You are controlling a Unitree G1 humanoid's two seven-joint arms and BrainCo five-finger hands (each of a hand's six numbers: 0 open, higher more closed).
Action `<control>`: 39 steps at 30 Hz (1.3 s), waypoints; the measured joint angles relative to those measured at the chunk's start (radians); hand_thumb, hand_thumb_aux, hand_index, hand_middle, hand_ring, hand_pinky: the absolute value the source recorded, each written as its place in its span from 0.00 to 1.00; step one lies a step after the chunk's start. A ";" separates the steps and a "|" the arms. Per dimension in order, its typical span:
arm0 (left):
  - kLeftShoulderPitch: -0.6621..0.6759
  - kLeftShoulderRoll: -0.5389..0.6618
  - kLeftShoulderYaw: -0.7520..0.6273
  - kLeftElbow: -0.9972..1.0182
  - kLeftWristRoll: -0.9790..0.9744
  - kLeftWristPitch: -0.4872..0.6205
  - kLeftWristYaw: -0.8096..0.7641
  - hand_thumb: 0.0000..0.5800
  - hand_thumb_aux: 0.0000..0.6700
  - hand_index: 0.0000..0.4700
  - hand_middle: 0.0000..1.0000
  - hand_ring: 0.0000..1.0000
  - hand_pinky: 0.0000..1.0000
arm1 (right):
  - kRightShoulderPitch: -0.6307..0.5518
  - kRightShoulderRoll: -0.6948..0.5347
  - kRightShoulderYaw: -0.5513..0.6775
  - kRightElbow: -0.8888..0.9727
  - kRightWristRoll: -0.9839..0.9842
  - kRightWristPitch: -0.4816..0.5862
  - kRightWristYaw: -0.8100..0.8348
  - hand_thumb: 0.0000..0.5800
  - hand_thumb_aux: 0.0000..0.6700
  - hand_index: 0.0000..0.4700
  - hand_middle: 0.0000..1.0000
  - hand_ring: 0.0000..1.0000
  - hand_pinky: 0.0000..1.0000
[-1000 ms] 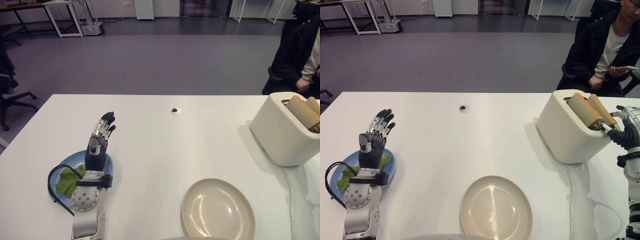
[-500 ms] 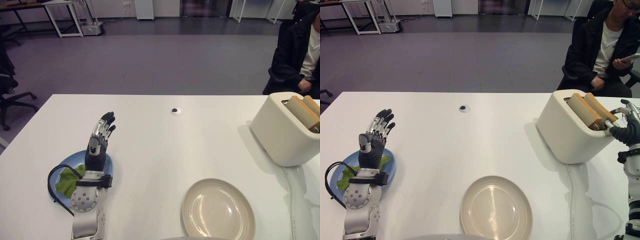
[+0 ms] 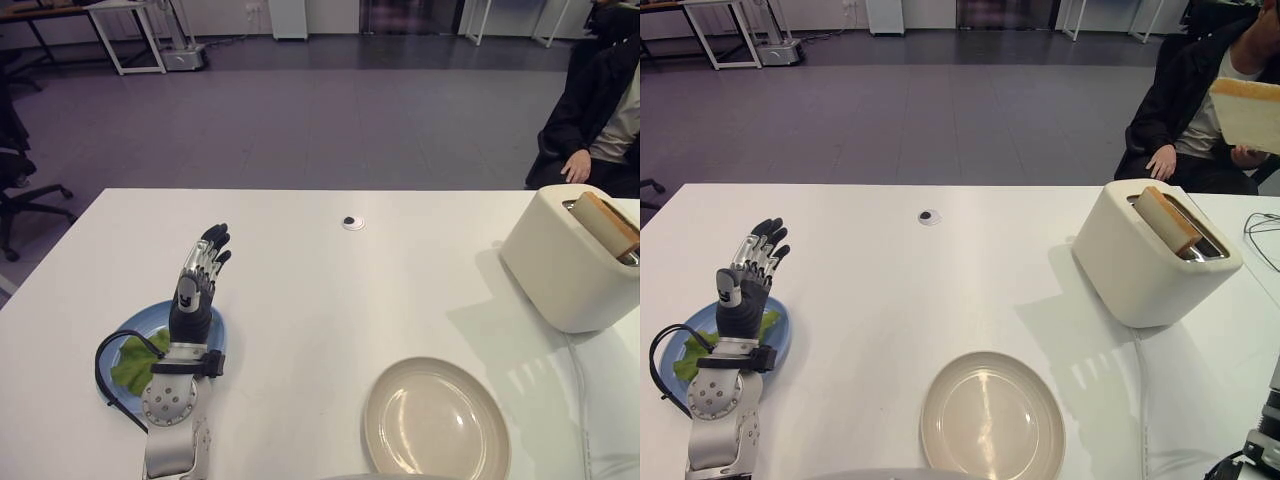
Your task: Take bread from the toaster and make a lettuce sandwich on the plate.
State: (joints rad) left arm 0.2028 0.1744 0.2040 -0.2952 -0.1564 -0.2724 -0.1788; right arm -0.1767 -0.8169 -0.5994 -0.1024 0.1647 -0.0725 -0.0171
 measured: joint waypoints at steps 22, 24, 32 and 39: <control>0.003 -0.008 -0.023 -0.019 0.019 0.008 0.010 0.00 0.00 0.00 0.00 0.00 0.00 | 0.700 0.058 0.239 -0.699 0.695 0.611 0.821 1.00 1.00 1.00 0.00 0.00 0.00; 0.004 -0.008 -0.023 -0.020 0.019 0.008 0.011 0.00 0.00 0.00 0.00 0.00 0.00 | 0.729 0.062 0.300 -0.671 0.622 0.588 0.835 1.00 1.00 1.00 0.00 0.00 0.00; 0.011 -0.008 -0.025 -0.027 0.019 0.013 0.017 0.00 0.00 0.00 0.00 0.00 0.00 | 0.767 0.071 0.486 -0.499 0.284 0.418 0.830 1.00 1.00 1.00 0.00 0.00 0.00; 0.015 -0.007 -0.025 -0.031 0.018 0.014 0.017 0.00 0.00 0.00 0.00 0.00 0.00 | 0.711 0.135 0.509 -0.526 0.259 0.397 0.759 0.00 0.00 0.00 0.00 0.00 0.00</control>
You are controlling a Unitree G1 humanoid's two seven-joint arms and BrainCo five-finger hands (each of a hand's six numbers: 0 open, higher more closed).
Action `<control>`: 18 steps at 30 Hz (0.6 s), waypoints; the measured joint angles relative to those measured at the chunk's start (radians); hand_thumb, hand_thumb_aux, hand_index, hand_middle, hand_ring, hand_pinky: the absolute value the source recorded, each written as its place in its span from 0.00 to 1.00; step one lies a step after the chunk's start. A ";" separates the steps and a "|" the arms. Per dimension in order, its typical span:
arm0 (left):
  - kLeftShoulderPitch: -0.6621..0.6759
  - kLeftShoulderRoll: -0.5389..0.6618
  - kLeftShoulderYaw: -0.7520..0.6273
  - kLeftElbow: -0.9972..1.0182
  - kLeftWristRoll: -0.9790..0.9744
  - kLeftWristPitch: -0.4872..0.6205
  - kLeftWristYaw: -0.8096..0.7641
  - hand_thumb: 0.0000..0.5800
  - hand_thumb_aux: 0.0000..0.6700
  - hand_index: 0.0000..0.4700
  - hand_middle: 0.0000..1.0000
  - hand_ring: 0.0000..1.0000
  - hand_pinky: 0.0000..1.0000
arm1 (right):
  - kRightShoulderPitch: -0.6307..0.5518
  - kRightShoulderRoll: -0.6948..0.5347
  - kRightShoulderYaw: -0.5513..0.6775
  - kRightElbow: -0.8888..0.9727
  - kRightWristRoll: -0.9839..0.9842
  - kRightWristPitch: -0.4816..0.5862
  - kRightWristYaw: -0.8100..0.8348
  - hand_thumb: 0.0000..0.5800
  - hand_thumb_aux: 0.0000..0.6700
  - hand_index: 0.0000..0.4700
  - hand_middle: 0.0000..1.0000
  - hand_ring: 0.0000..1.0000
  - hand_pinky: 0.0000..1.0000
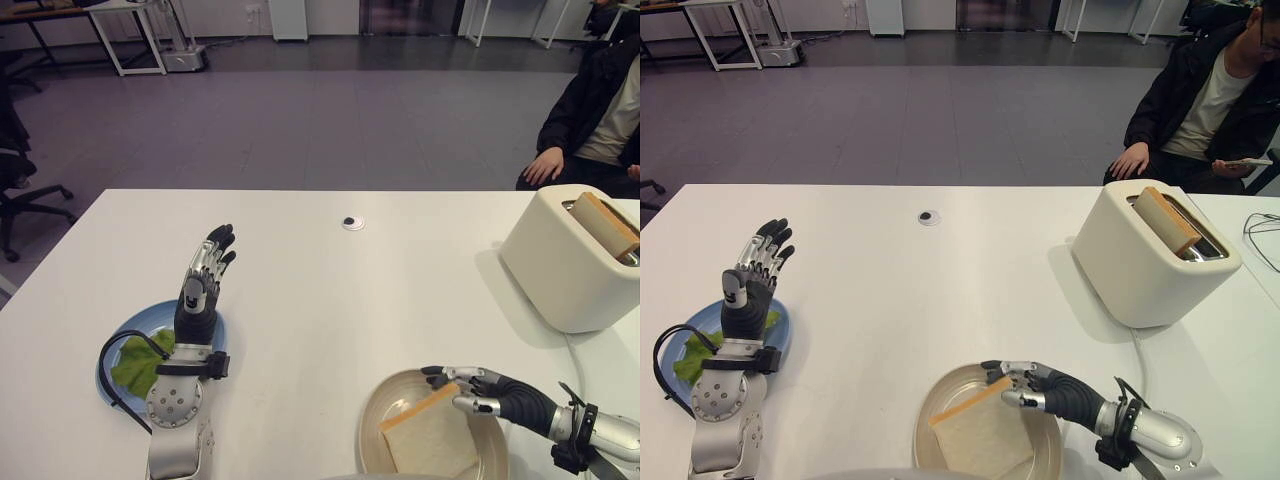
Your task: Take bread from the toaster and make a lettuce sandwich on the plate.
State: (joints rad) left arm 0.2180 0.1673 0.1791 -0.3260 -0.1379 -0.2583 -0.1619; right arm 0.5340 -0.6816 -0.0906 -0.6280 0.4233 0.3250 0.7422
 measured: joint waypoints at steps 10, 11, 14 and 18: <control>0.000 0.003 0.001 0.000 0.000 0.000 0.000 0.00 0.00 0.00 0.00 0.00 0.00 | -0.030 0.002 -0.065 -0.078 -0.009 -0.022 -0.018 0.00 0.00 0.00 0.00 0.00 0.00; 0.000 0.005 0.003 0.000 0.000 0.000 -0.001 0.00 0.00 0.00 0.00 0.00 0.00 | -0.045 0.007 -0.077 -0.081 -0.004 -0.024 -0.027 0.00 0.00 0.00 0.00 0.00 0.00; -0.023 0.051 0.044 0.007 0.000 0.010 -0.010 0.00 0.00 0.00 0.00 0.00 0.00 | -0.098 0.076 -0.100 -0.085 0.025 -0.053 -0.086 0.00 0.00 0.00 0.00 0.00 0.00; -0.093 0.300 0.153 0.123 0.051 0.055 -0.107 0.00 0.00 0.00 0.00 0.00 0.00 | -0.149 0.193 -0.124 -0.085 0.036 -0.088 -0.215 0.00 0.00 0.00 0.00 0.00 0.00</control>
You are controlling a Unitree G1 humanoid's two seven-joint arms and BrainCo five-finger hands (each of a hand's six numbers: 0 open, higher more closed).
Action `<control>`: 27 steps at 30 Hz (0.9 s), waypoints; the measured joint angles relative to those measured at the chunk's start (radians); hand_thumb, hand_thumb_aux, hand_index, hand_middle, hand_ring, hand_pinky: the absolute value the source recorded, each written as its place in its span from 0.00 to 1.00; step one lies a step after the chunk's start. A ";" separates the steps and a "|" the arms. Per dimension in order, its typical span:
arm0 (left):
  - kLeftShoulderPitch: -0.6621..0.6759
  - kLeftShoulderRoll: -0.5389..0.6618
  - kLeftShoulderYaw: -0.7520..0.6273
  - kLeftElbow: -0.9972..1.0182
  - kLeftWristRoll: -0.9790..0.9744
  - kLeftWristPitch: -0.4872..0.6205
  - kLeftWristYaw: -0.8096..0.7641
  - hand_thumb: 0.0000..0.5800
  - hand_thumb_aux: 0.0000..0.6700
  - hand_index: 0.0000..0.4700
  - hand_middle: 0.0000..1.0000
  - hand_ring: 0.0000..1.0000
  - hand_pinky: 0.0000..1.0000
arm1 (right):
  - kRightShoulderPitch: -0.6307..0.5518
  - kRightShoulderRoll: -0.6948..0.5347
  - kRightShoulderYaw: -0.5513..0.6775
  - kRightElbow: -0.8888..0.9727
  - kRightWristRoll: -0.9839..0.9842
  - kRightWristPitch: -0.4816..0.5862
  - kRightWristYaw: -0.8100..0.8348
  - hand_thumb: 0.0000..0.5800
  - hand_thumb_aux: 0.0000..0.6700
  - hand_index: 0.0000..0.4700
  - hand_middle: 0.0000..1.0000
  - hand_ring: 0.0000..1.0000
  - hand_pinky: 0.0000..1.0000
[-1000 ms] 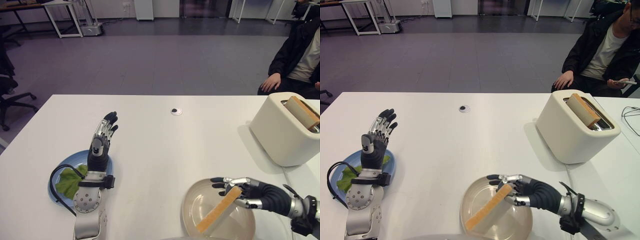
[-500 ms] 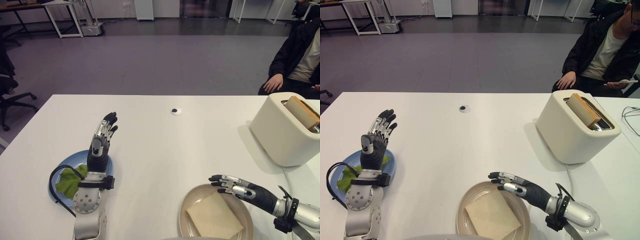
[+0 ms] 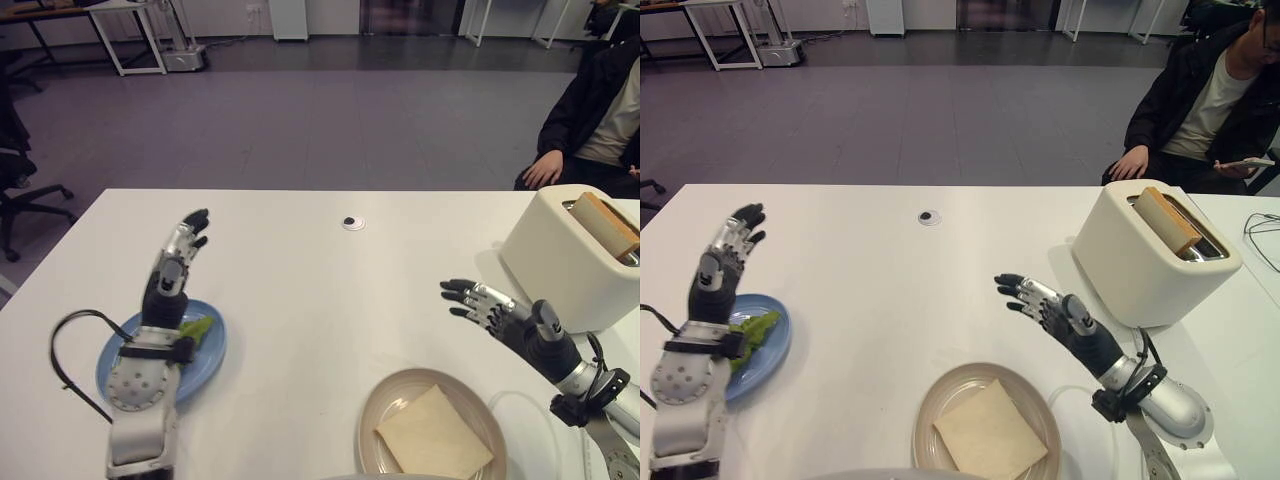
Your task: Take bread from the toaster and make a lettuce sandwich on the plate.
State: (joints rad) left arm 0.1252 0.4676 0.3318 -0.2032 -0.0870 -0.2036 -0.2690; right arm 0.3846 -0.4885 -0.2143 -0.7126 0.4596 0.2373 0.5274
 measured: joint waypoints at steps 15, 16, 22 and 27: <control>0.259 0.465 0.030 0.330 0.814 -0.298 0.279 0.00 0.00 0.00 0.00 0.00 0.00 | -0.022 0.085 0.000 0.008 -0.017 -0.016 -0.113 0.00 0.00 0.00 0.00 0.00 0.00; 0.259 0.466 0.017 0.348 0.837 -0.289 0.298 0.00 0.00 0.00 0.00 0.00 0.00 | -0.028 0.088 0.000 0.008 -0.013 -0.011 -0.118 0.00 0.00 0.00 0.00 0.00 0.00; 0.261 0.472 -0.065 0.444 0.904 -0.230 0.353 0.00 0.00 0.00 0.00 0.00 0.00 | -0.045 0.089 -0.007 0.007 0.002 0.000 -0.127 0.00 0.00 0.00 0.00 0.00 0.00; 0.250 0.480 -0.129 0.488 0.909 -0.209 0.357 1.00 0.93 0.93 0.00 0.00 0.00 | -0.050 0.089 -0.011 0.007 0.004 0.004 -0.127 0.00 0.00 0.00 0.00 0.00 0.00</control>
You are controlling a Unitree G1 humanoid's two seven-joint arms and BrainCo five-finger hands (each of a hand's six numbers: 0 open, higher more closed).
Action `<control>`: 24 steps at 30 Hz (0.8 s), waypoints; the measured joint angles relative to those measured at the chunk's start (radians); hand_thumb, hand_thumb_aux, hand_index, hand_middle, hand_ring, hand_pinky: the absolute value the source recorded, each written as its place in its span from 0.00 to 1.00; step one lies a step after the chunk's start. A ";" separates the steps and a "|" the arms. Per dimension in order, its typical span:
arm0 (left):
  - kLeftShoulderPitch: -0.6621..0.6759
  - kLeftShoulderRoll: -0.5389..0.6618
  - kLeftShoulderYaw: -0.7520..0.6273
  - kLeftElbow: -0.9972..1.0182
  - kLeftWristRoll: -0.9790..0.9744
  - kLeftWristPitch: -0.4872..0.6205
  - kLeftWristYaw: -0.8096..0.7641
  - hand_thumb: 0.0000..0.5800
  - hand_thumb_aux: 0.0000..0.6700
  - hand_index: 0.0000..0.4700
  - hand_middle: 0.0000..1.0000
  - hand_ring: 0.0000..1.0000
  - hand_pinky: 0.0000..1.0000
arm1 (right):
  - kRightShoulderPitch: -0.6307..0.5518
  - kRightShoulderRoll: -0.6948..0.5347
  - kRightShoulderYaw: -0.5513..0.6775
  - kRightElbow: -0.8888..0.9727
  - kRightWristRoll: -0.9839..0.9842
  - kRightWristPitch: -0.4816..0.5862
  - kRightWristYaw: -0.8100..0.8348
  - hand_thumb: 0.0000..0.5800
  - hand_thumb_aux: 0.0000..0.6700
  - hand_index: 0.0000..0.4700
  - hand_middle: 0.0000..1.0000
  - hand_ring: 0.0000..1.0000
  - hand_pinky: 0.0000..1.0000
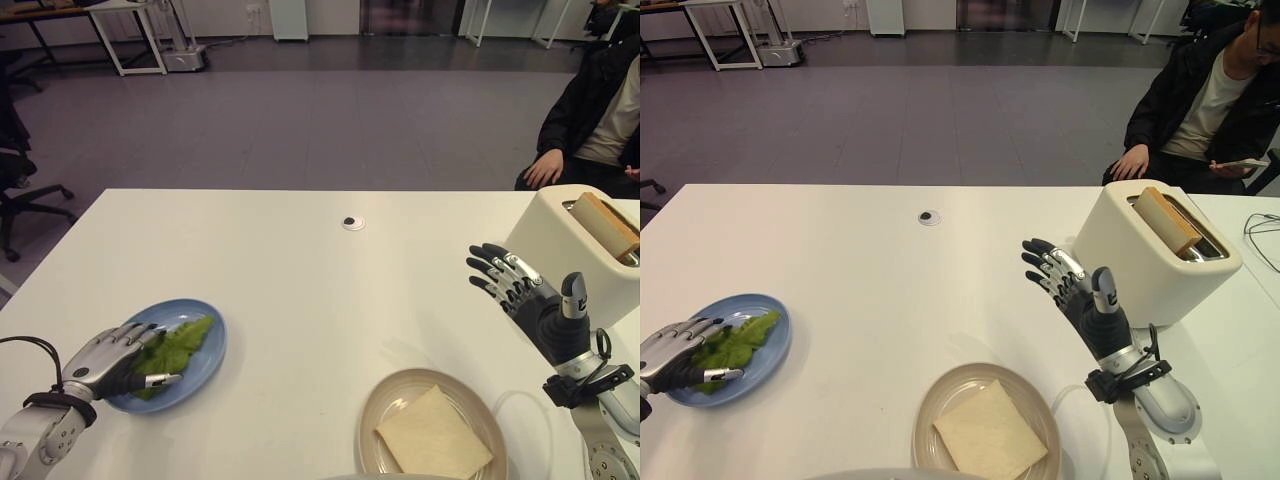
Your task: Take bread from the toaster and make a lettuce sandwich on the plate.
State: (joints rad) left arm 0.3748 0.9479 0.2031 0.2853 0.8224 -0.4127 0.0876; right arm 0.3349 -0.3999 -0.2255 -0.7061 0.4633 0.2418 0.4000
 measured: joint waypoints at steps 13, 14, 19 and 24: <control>0.003 0.006 0.000 -0.070 -0.108 0.012 0.047 1.00 1.00 1.00 0.00 0.00 0.00 | -0.022 0.000 0.000 0.000 0.000 0.016 -0.008 0.00 0.00 0.00 0.00 0.00 0.00; 0.002 0.004 0.007 -0.083 -0.139 0.008 0.039 1.00 1.00 1.00 0.00 0.00 0.00 | -0.023 0.000 0.000 0.000 0.000 0.018 -0.009 0.00 0.00 0.00 0.00 0.00 0.00; 0.019 -0.103 0.053 -0.221 -0.542 0.032 -0.170 1.00 1.00 1.00 0.00 0.00 0.00 | -0.038 0.000 0.001 0.001 -0.001 0.025 -0.013 0.00 0.00 0.00 0.00 0.00 0.00; 0.052 -0.212 -0.014 -0.537 -0.698 0.087 -0.297 1.00 1.00 1.00 0.00 0.00 0.00 | -0.045 0.002 0.002 0.001 -0.001 0.033 -0.022 0.00 0.00 0.00 0.00 0.00 0.00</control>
State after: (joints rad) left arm 0.4264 0.7356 0.1890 -0.2522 0.1240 -0.3259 -0.2092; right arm 0.2904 -0.3981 -0.2231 -0.7049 0.4622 0.2747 0.3778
